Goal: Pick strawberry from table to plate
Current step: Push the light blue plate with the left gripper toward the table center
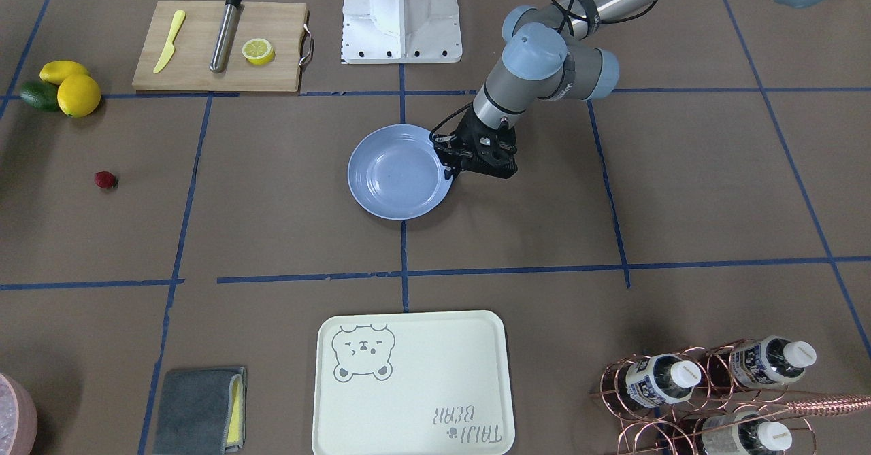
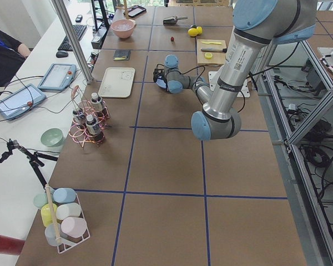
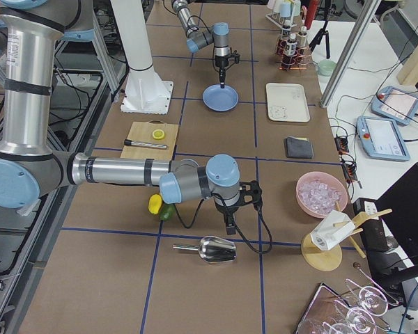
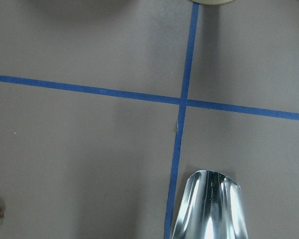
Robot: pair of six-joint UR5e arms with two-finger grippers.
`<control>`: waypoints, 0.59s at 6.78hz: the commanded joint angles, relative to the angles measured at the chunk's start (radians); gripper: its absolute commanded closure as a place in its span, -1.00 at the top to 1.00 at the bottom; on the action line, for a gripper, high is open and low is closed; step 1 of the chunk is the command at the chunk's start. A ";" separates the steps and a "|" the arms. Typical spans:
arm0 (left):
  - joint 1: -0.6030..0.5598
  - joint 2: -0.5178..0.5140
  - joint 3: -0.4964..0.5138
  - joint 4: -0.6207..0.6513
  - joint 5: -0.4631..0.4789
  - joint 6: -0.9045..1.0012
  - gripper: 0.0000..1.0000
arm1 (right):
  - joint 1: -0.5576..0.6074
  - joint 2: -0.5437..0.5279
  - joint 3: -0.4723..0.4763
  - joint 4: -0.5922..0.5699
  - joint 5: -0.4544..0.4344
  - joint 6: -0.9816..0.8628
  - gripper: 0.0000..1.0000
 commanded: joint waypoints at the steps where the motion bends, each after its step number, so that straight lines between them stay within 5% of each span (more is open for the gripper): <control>1: 0.000 0.001 0.011 -0.020 0.002 0.016 0.42 | 0.000 0.000 0.000 0.000 -0.001 0.000 1.00; 2: -0.009 0.002 0.007 -0.017 0.002 0.065 0.99 | 0.000 0.002 0.001 0.000 0.000 0.000 1.00; 4: -0.136 0.106 -0.088 0.032 -0.052 0.247 1.00 | 0.000 0.026 0.023 0.003 0.002 -0.003 1.00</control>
